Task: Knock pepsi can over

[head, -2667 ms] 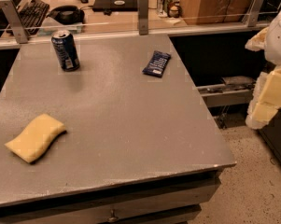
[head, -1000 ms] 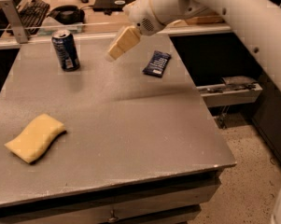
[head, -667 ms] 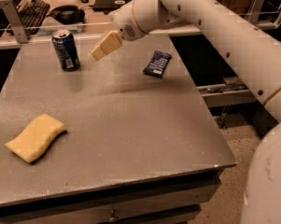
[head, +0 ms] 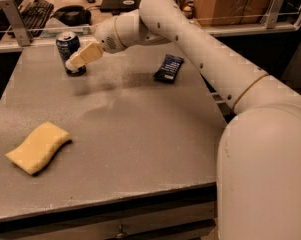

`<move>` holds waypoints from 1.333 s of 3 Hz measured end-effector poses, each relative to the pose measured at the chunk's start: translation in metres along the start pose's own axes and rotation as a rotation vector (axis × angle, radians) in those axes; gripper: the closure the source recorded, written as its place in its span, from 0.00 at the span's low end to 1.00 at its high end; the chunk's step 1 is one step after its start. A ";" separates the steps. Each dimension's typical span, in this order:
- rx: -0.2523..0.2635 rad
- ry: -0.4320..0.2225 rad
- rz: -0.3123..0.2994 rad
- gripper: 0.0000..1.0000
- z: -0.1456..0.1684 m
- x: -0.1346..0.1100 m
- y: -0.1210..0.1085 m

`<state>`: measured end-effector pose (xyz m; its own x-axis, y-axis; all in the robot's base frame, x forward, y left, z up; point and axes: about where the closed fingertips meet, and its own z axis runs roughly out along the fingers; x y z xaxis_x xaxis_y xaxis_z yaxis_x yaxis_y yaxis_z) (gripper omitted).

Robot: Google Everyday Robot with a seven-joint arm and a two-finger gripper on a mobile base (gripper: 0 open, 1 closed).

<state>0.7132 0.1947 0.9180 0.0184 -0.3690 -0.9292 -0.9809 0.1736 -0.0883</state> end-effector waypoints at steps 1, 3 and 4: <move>-0.025 -0.024 0.018 0.00 0.026 0.002 -0.004; -0.060 -0.066 0.066 0.47 0.061 0.002 -0.002; -0.071 -0.069 0.049 0.71 0.055 -0.008 -0.002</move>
Offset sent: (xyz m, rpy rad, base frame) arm 0.0269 0.0497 -0.0252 0.0884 0.0606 0.0227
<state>0.7255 0.2473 0.9058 -0.0192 -0.2979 -0.9544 -0.9921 0.1237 -0.0187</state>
